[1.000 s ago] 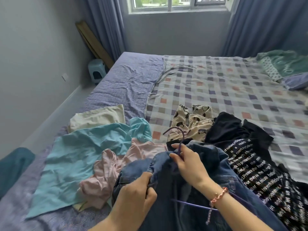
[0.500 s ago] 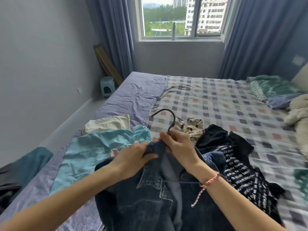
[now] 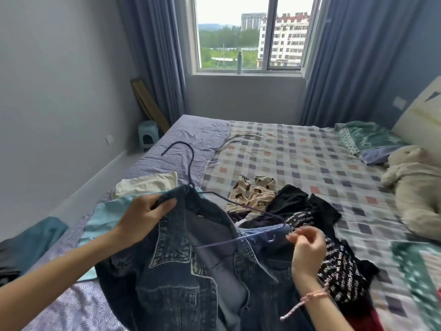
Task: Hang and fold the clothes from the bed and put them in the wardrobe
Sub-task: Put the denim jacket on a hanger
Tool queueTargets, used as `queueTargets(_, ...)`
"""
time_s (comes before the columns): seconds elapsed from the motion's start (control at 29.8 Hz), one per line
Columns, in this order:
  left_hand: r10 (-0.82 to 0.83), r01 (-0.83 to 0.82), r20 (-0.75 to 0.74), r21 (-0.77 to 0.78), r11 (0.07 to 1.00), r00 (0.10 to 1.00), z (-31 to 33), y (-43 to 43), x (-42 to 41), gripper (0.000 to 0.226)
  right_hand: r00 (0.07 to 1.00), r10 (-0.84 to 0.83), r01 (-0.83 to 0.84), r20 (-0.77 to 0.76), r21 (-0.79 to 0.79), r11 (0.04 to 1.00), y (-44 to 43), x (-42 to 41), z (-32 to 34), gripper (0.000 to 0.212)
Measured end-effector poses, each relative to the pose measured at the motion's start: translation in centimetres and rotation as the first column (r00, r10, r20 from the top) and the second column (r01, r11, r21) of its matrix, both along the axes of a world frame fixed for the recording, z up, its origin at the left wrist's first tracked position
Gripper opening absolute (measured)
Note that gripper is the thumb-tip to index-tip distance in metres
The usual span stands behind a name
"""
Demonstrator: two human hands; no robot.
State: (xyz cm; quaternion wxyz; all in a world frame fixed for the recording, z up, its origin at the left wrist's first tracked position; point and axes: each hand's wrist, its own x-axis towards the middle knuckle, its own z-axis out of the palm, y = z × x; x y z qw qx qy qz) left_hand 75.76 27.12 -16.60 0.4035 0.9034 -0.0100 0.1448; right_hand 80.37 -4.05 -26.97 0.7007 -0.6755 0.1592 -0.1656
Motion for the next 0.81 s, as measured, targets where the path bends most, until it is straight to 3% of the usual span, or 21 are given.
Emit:
queueTargets(0.03,0.029,-0.029,0.006,-0.022,0.999,1.0,0.3,0.3,-0.1,0.037,0.993,-0.05,0.064,0.108,-0.135,0.989,0.9,-1.3,-0.8,0.021)
queueTargets(0.1,0.07,-0.069,0.027,-0.029,0.997,0.997,0.9,0.5,-0.4,0.039,0.954,0.181,-0.059,0.238,-0.445,0.893,3.7,-3.9,-3.1,0.015)
queueTargets(0.17,0.068,-0.067,0.023,-0.049,0.997,0.997,1.4,0.3,-0.7,0.036,0.916,0.331,-0.092,0.227,-0.684,0.724,6.4,-4.9,-4.9,0.016)
queueTargets(0.24,0.037,-0.037,-0.005,-0.076,0.996,0.999,1.7,-0.3,-1.3,0.03,0.932,0.307,-0.039,0.192,-0.789,0.614,8.0,-4.5,-5.3,0.026)
queueTargets(0.37,0.003,-0.003,0.003,-0.146,0.989,1.0,2.5,-0.5,-1.8,0.047,0.907,0.268,0.085,0.324,-0.766,0.638,9.8,-4.8,-4.4,0.043)
queueTargets(0.44,-0.008,0.011,0.019,-0.157,0.988,1.0,2.4,-0.4,-2.0,0.049,0.923,0.251,0.074,0.29,-0.777,0.625,9.8,-5.3,-4.7,0.048)
queueTargets(0.47,-0.029,0.03,0.012,-0.167,0.985,1.0,2.5,-0.4,-2.1,0.049,0.94,0.226,0.051,0.256,-0.76,0.648,9.6,-4.9,-5.0,0.039)
queueTargets(0.54,-0.08,0.08,0.007,-0.177,0.981,0.997,2.5,-0.3,-2.3,0.056,0.966,0.17,-0.026,0.196,-0.58,0.814,8.6,-3.2,-4.6,0.019)
queueTargets(0.6,-0.16,0.159,0.004,-0.107,0.981,0.987,2.6,0.2,-2.4,0.076,0.957,0.261,-0.206,0.124,-0.342,0.917,6.5,-1.3,-3.3,0.014)
queueTargets(0.64,-0.187,0.187,0.012,-0.025,0.982,0.982,2.6,0.5,-2.4,0.078,0.927,0.366,-0.322,0.085,-0.322,0.89,5.1,-0.5,-2.3,0.014)
queueTargets(0.71,-0.202,0.191,0.04,0.188,0.963,0.979,2.1,1.4,-2.0,0.073,0.817,0.576,-0.537,-0.032,-0.404,0.74,2.5,1.3,-0.1,0.024)
queueTargets(0.81,-0.167,0.147,0.014,0.408,0.901,0.986,1.0,1.3,-0.9,0.084,0.778,0.596,-0.579,-0.198,-0.595,0.558,-0.6,3.3,2.8,0.008)
